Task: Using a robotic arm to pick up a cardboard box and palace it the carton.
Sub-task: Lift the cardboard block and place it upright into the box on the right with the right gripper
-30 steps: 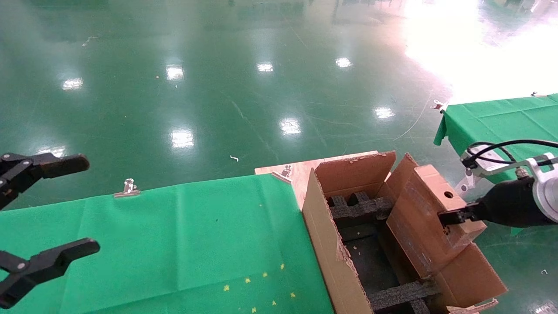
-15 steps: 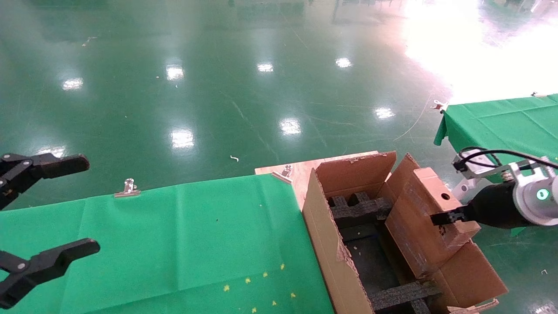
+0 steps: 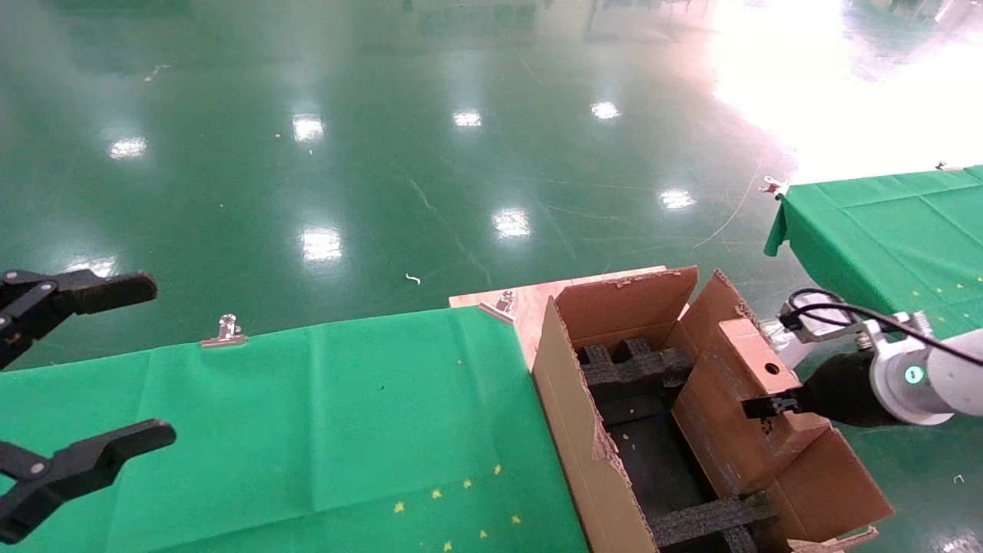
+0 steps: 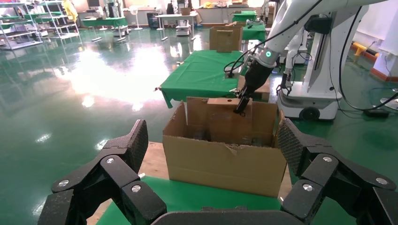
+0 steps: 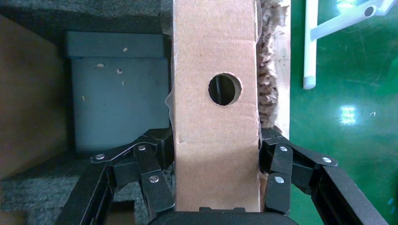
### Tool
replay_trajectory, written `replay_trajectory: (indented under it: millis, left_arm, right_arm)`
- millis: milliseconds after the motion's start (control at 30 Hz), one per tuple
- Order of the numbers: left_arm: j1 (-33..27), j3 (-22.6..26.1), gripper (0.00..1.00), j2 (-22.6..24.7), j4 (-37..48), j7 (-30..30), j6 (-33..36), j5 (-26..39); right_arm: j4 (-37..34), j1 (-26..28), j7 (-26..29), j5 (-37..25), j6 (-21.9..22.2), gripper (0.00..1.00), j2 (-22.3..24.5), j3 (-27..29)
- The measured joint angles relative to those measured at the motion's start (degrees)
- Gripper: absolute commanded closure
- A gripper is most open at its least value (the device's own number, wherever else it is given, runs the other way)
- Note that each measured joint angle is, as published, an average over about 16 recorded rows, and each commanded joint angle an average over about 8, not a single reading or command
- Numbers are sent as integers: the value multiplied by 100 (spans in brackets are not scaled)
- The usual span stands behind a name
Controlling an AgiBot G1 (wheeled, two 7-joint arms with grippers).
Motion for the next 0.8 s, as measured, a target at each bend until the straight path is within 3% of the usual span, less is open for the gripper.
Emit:
replay_trajectory:
  millis: [400, 800]
  left_arm:
    - [0, 0, 0, 0, 0, 0, 0, 0]
    - [0, 0, 0, 0, 0, 0, 0, 0]
  right_arm:
    - [-380, -537, 186, -126, 587, 100, -364, -205]
    - [-990, -962, 34, 114, 915, 100, -740, -328]
